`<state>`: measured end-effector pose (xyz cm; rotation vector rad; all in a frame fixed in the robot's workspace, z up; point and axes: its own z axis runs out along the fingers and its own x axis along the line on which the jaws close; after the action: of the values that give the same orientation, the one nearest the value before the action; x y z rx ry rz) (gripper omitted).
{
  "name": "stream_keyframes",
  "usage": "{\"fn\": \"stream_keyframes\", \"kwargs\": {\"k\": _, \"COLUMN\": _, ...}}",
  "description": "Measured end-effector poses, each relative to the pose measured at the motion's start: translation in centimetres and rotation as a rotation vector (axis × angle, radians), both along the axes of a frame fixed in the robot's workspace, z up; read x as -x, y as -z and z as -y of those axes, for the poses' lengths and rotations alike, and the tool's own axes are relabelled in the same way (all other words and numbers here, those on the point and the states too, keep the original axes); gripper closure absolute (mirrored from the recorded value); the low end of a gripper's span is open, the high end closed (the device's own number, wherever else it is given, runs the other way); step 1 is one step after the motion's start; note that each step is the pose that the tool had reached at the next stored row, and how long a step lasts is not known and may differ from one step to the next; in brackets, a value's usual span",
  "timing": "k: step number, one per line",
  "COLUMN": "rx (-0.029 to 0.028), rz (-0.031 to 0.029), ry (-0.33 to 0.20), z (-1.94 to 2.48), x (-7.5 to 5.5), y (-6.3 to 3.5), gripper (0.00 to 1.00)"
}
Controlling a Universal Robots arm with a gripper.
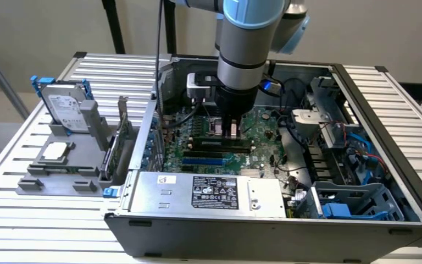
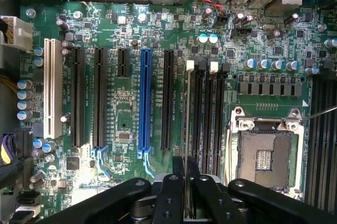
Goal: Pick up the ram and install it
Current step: 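Insert the ram into the slot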
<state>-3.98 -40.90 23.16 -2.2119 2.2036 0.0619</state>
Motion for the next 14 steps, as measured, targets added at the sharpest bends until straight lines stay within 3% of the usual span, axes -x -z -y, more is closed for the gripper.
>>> {"fn": "stream_keyframes", "kwargs": {"k": 14, "rx": -0.0005, "rz": 0.0012, "ry": 0.0, "z": -0.08, "x": 0.0, "y": 0.35, "gripper": 0.86}}
